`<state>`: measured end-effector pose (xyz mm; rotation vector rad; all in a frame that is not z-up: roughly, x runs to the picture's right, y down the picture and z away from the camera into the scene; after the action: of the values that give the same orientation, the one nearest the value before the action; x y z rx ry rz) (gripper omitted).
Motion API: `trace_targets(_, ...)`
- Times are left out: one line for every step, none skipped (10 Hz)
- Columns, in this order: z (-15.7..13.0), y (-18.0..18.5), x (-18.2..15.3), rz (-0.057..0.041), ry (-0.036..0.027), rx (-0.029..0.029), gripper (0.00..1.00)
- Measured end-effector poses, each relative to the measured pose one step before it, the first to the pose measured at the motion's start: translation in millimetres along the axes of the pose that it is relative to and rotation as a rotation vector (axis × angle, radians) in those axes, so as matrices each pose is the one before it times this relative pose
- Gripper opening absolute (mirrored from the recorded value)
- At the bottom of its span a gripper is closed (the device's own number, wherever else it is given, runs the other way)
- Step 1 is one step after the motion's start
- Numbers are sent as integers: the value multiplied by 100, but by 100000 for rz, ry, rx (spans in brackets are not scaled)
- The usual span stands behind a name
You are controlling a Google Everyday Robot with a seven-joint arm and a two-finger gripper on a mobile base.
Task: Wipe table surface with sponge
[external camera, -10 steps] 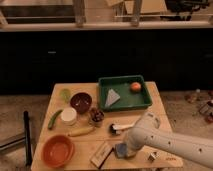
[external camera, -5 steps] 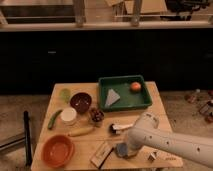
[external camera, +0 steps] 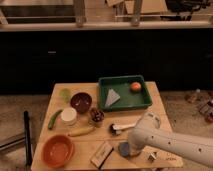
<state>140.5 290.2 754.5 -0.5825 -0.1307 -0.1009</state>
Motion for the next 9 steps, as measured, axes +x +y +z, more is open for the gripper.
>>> trace_targets(6, -406, 315, 1803, 856, 926, 0)
trace_targets(80, -844, 253, 2184, 1349, 1462, 0)
trace_targets(175, -907, 104, 1404, 1167, 796, 0)
trace_targets(192, -787, -326, 404, 272, 553, 0)
trace_targets(122, -318, -429, -435, 218, 125, 0)
trace_targets(60, -200, -1070, -1864, -509, -78, 0)
trace_targets(25, 58, -1109, -2920, -1030, -206, 0)
trace_targets(-141, 683, -379, -2524, -721, -809, 0)
trace_targets(-127, 672, -140, -1408, -387, -536, 0)
